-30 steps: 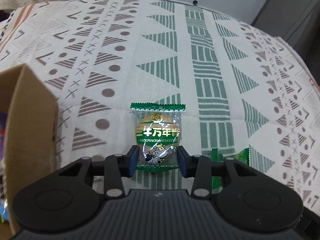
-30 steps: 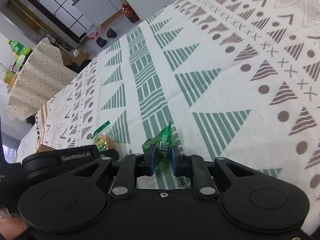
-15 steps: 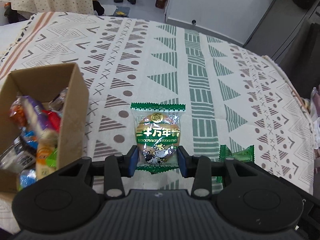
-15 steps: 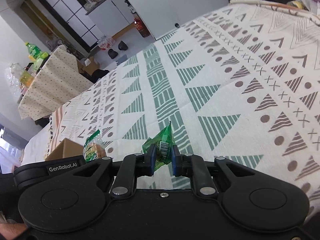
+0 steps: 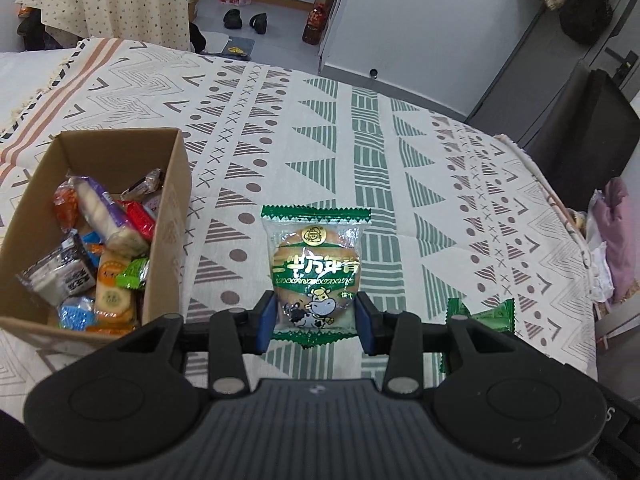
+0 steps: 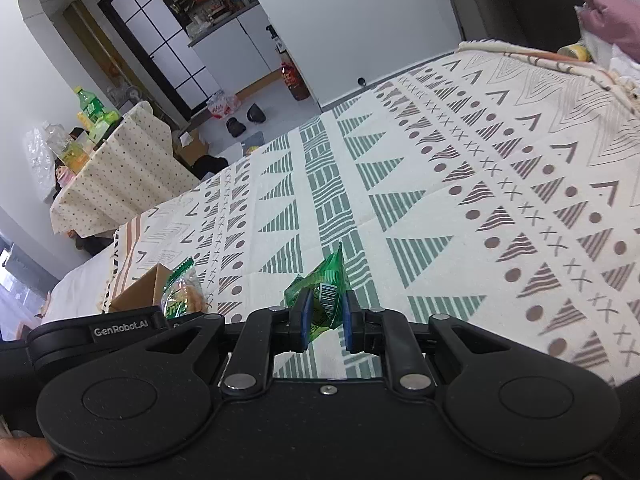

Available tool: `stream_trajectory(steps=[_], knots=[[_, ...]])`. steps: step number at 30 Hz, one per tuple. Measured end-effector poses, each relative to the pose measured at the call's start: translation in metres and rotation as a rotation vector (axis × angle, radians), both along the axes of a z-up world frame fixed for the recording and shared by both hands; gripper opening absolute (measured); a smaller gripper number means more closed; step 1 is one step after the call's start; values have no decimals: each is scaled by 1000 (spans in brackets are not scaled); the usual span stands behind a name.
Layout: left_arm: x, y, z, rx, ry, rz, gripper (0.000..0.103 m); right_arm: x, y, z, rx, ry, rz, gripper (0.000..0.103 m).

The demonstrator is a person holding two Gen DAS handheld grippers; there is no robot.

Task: Organize snacks
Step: 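Carry cake packet with left tool while right tool carries green candy, release both into box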

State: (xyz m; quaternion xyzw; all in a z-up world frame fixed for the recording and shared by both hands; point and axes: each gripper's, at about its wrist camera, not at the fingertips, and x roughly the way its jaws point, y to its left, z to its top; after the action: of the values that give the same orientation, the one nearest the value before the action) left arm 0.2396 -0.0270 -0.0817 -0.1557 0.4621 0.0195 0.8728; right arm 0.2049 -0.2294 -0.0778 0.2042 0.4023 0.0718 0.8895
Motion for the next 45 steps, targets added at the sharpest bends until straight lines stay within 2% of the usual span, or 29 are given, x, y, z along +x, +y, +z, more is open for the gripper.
stream_trajectory(steps=[7, 25, 35, 45], knots=[[-29, 7, 13, 5, -43, -18, 40, -24, 5, 11, 2, -51, -16, 16], [-89, 44, 43, -13, -148, 6, 40, -75, 42, 43, -36, -159, 23, 16], [-104, 75, 53, -14, -186, 39, 40, -79, 76, 49, -47, -181, 70, 16], [-100, 117, 55, -9, -184, 99, 40, -61, 118, 48, -27, -174, 137, 16]])
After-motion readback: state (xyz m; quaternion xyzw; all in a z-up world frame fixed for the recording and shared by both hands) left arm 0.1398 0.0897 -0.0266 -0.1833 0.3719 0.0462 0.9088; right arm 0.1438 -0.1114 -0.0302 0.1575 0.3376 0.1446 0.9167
